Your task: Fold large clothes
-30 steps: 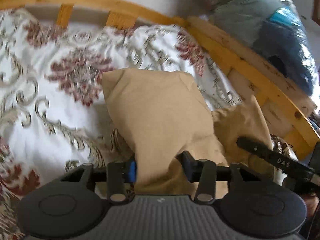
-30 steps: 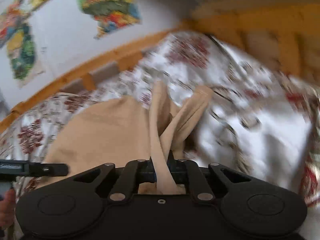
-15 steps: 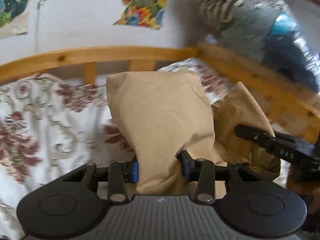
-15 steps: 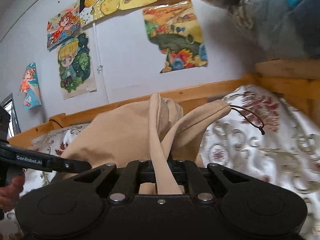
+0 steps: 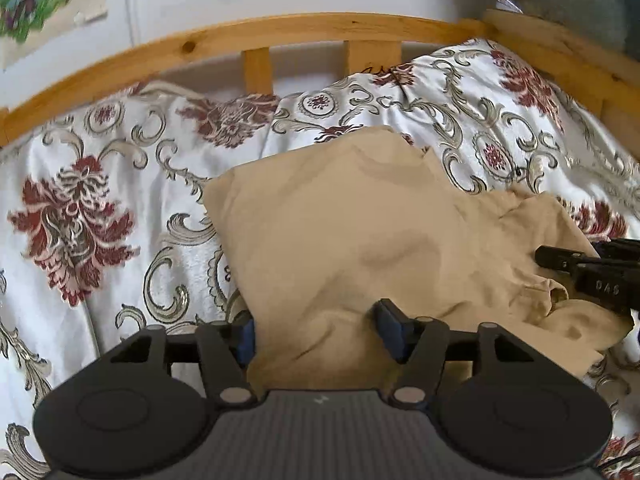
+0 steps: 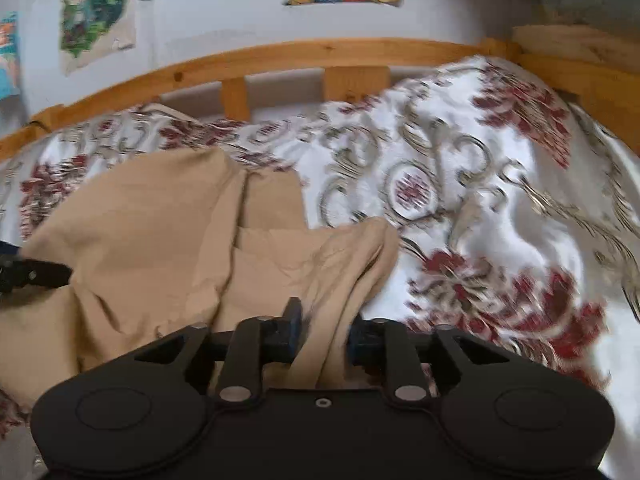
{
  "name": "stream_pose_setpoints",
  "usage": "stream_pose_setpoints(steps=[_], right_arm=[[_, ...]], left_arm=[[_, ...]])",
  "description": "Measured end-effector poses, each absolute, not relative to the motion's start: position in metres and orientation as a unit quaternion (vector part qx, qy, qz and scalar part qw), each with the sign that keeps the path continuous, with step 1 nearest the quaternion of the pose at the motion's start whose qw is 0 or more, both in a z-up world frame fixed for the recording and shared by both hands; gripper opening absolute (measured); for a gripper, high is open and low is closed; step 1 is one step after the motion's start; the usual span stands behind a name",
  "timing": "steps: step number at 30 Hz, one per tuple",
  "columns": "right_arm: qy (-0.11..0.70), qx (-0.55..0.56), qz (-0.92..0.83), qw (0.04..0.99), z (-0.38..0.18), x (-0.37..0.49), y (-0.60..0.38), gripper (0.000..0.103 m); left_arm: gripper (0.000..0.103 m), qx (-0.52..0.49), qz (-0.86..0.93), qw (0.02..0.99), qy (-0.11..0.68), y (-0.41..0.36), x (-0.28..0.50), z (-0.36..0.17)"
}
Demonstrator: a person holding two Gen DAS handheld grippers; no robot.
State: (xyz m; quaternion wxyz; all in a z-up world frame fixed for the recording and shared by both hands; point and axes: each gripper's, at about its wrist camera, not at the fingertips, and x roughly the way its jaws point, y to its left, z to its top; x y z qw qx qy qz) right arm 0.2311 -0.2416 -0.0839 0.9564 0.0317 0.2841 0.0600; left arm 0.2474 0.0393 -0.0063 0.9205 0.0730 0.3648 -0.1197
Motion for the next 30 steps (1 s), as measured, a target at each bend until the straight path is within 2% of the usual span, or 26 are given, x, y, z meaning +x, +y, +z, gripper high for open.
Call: stream_pose_setpoints(steps=[4, 7, 12, 13, 14, 15, 17, 19, 22, 25, 30], right_arm=[[0.268, 0.044, 0.047, 0.961, -0.079, 0.222, -0.253, 0.049], [0.241, 0.033, 0.045, 0.969, -0.068, 0.219, -0.256, 0.067], [0.247, 0.002, 0.071, 0.966, -0.059, 0.238, -0.256, 0.066], [0.256, 0.000, 0.078, 0.963, -0.059, 0.244, -0.256, 0.062], [0.266, -0.003, 0.085, 0.960, -0.060, 0.250, -0.256, 0.050], [0.277, -0.007, 0.089, 0.957, -0.061, 0.255, -0.254, 0.044], [0.284, -0.033, 0.085, 0.955, -0.062, 0.261, -0.250, 0.019], [0.261, -0.069, 0.083, 0.959, -0.057, 0.259, -0.248, 0.007], [0.230, -0.132, 0.065, 0.962, -0.048, 0.255, -0.241, 0.002], [0.209, -0.170, 0.039, 0.962, -0.046, 0.257, -0.239, 0.001], [0.256, -0.191, 0.024, 0.947, -0.081, 0.275, -0.243, 0.002]], left_arm=[[0.069, 0.040, -0.112, 0.919, 0.376, 0.046, 0.249, -0.005], [0.074, 0.034, -0.107, 0.920, 0.376, 0.047, 0.249, -0.006], [0.077, 0.038, -0.108, 0.919, 0.377, 0.045, 0.250, -0.007], [0.077, 0.037, -0.108, 0.919, 0.378, 0.045, 0.250, -0.007], [0.077, 0.037, -0.108, 0.919, 0.378, 0.044, 0.251, -0.007], [0.077, 0.037, -0.108, 0.918, 0.379, 0.044, 0.251, -0.006], [0.077, 0.036, -0.110, 0.917, 0.381, 0.045, 0.251, -0.005], [0.079, 0.034, -0.113, 0.916, 0.383, 0.046, 0.251, -0.003], [0.082, 0.022, -0.132, 0.917, 0.375, 0.050, 0.245, 0.004], [0.089, 0.020, -0.162, 0.920, 0.356, 0.054, 0.235, 0.016], [0.091, 0.046, -0.177, 0.916, 0.356, 0.048, 0.227, 0.017]])
